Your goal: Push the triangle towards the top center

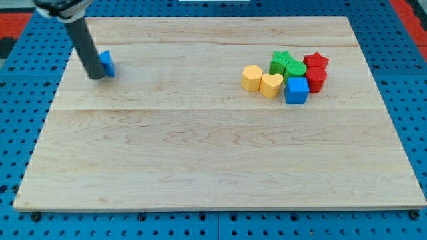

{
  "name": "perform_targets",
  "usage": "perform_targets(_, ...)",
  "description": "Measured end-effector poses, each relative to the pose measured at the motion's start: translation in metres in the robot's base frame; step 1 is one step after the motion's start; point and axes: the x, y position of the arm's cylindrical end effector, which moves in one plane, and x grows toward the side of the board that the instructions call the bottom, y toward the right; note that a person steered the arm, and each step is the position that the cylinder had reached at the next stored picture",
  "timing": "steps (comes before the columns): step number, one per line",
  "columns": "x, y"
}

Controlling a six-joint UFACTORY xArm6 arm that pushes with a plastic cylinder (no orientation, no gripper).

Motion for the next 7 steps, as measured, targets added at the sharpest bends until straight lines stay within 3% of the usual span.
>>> perform_targets(1,-0.035,0.023)
perform_targets(2,-0.049,-0.036)
perform_targets(3,-0.069,0.002)
perform_targets(4,-0.081,0.101)
perform_targets(6,-0.06,0.066)
perform_targets(7,-0.06,0.121)
